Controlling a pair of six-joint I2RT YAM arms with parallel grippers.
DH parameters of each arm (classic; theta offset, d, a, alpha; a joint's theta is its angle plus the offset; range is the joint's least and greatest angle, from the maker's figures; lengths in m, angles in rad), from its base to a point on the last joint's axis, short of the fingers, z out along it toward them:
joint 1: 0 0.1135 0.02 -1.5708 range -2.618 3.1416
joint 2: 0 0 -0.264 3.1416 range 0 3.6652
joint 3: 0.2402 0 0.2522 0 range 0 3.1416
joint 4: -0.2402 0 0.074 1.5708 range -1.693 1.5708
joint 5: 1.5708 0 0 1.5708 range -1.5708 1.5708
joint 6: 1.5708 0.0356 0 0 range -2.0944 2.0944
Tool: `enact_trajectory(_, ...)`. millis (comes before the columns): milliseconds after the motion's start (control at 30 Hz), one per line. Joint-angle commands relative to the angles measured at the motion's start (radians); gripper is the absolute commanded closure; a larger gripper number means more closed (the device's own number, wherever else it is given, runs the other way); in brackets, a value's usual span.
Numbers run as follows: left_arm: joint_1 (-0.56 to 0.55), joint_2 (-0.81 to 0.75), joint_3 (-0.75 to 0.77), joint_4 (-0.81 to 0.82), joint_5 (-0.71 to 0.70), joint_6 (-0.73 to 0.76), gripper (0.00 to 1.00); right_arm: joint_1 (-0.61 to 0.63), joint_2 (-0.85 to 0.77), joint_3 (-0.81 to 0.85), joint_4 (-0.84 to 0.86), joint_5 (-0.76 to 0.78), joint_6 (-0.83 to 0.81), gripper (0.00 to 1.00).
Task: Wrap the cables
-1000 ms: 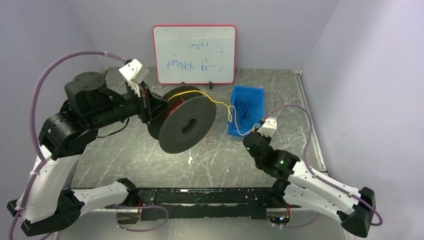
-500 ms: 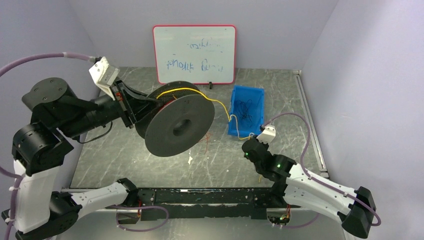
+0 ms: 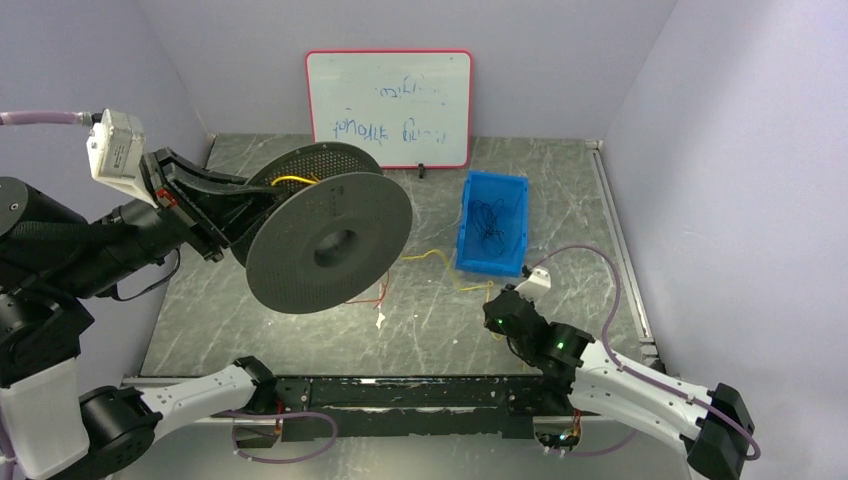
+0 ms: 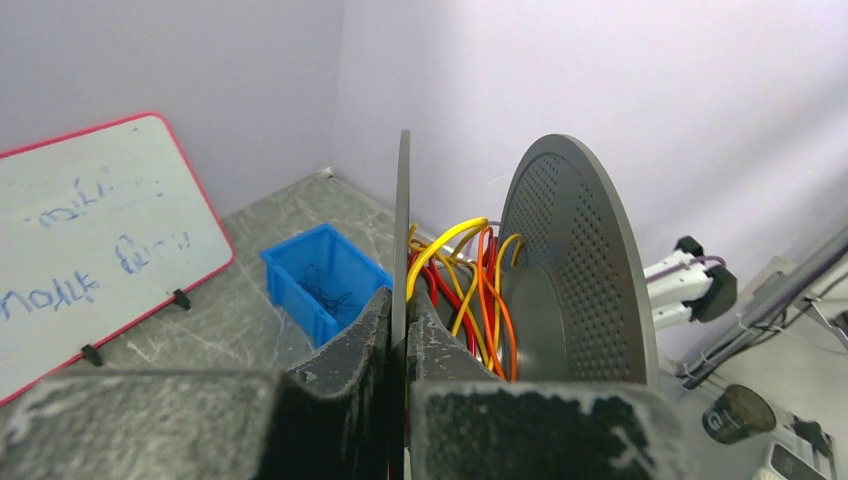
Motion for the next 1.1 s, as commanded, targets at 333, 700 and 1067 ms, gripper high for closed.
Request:
enact_trajectory(333,0.005,-0.001,-0.248,0.292,-0.445,-0.055,0.93,0.040,0.001,-0.143,0.295,-0.198,0.000,1.00)
enact_trajectory(700,0.006,0.106,-0.301,0.404,-0.590,-0.015,0.93,0.271,0.237,-0.094,0.423,-0.085,0.013,1.00)
enact_trajectory(1067,0.007,0.196,-0.290,0.459,-0.717,0.002,0.93,0.475,0.521,0.049,0.509,-0.017,-0.034,1.00)
